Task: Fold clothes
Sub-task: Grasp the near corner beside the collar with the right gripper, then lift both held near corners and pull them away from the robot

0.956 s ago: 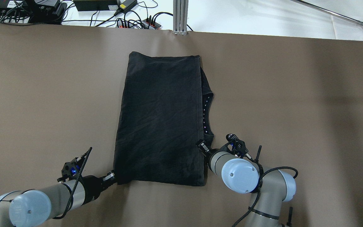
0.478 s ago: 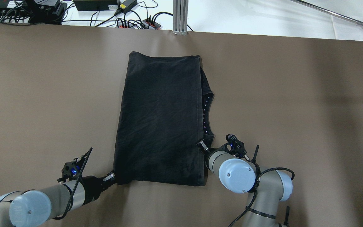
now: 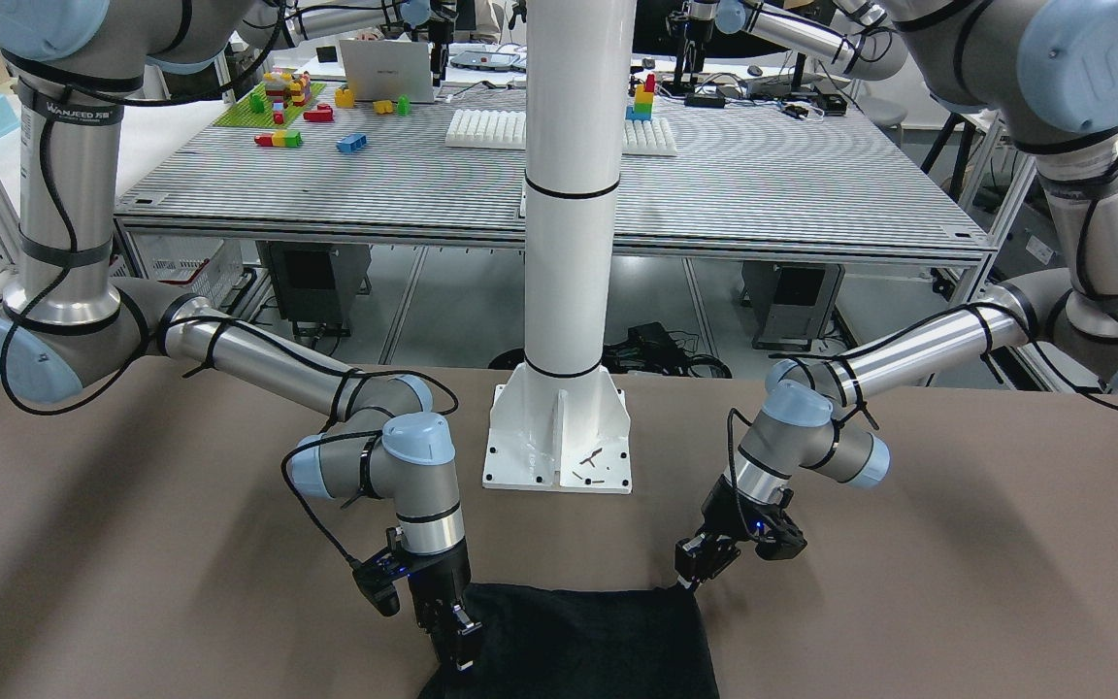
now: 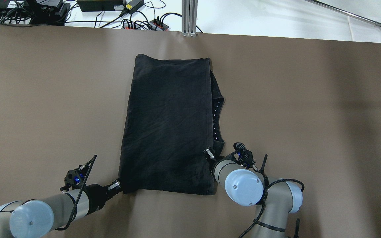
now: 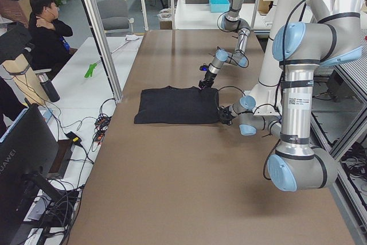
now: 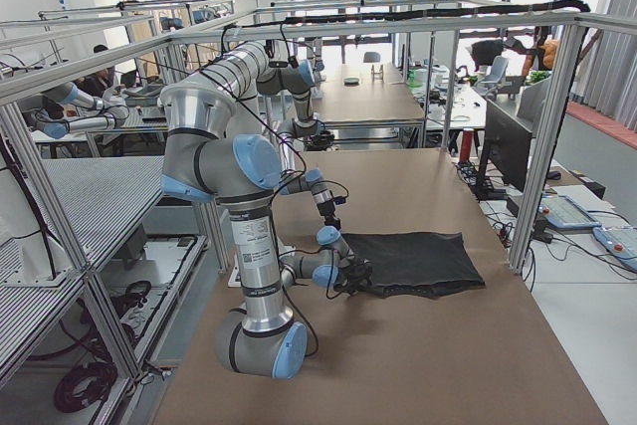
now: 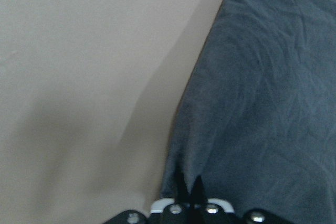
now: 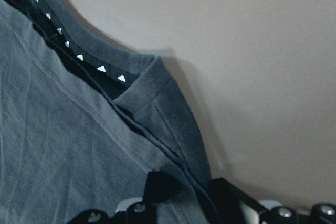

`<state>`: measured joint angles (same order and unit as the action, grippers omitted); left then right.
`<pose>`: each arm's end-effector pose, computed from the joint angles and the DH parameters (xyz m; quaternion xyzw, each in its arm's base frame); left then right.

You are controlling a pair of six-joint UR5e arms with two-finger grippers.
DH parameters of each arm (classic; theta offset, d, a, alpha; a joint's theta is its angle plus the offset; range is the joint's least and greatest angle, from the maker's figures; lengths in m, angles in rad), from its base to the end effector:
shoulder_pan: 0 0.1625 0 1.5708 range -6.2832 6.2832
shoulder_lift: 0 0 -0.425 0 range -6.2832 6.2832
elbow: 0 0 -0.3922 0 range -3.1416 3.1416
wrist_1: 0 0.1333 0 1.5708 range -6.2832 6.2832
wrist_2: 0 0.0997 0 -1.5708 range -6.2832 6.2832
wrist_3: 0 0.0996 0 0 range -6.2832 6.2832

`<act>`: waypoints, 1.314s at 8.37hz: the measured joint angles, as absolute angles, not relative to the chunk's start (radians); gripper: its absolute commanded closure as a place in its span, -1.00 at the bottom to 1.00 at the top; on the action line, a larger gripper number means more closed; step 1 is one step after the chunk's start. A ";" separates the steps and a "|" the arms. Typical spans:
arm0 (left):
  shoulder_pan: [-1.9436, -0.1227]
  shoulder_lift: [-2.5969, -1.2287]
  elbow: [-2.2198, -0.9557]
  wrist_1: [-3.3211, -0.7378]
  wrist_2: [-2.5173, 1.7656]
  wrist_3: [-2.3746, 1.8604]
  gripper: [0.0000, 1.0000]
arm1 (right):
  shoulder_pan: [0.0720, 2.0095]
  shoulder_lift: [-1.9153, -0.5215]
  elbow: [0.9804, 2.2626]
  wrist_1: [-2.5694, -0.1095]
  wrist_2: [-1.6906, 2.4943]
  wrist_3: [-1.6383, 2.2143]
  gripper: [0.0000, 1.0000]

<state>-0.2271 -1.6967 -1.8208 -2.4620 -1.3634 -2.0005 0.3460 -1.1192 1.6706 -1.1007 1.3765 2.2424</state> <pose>0.4925 -0.2717 0.3742 0.0235 0.5943 -0.3165 0.7390 -0.5644 -0.3656 0.3054 0.0046 -0.4938 0.4644 0.7352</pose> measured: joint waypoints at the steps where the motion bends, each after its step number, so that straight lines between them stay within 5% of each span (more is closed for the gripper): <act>1: -0.226 -1.697 -1.821 -2.462 -1.363 -2.000 1.00 | 0.337 -1.119 1.671 -1.100 1.367 2.243 0.68; 2: -0.226 -1.697 -1.821 -2.462 -1.362 -2.000 1.00 | 0.327 -1.120 1.673 -1.099 1.356 2.243 1.00; 8: -0.228 -1.703 -1.839 -2.462 -1.364 -1.999 1.00 | 0.309 -1.130 1.715 -1.097 1.335 2.231 1.00; 11: -0.232 -1.705 -1.953 -2.371 -1.370 -1.987 1.00 | 0.311 -1.157 1.784 -1.100 1.337 2.220 1.00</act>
<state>-0.2320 -1.7048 -1.9532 -2.3714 -1.3701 -1.9871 0.3107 -1.1574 1.7844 -1.0998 1.3365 2.2198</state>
